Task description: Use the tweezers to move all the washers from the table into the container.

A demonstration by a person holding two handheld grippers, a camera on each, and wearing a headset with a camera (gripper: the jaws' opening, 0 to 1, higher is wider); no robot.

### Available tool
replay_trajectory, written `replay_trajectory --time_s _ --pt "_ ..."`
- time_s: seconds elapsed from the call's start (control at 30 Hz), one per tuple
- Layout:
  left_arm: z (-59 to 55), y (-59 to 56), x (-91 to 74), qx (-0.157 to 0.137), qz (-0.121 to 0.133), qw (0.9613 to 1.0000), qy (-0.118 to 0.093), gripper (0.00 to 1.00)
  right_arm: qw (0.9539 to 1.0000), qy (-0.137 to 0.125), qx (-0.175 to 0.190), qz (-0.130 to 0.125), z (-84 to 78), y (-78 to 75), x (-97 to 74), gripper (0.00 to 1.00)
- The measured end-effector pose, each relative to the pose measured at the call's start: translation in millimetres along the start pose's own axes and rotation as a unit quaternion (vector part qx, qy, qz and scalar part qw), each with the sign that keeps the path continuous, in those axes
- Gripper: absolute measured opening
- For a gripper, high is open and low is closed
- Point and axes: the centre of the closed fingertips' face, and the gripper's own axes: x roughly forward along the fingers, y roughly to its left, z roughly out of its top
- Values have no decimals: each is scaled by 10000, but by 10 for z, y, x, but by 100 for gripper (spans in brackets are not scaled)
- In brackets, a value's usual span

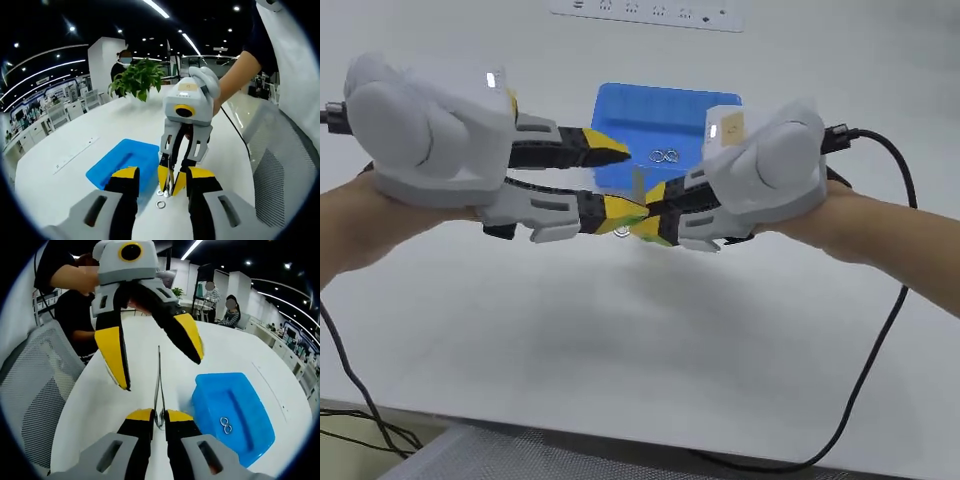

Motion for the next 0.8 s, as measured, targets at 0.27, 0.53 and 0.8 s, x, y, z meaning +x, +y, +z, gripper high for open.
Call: replay_trajectory --time_s 0.27,0.53,0.8 --pt "5 -34 -87 -306 189 9993 -132 50 9990 -337 212 -208 156 -98 -270 10" --pt "-127 -146 -124 -720 247 9970 -157 69 9965 -549 245 -584 284 -374 -583 10" --pt "-215 -214 -116 -1086 259 9936 -169 84 9911 -765 396 -1013 382 -780 -683 10"
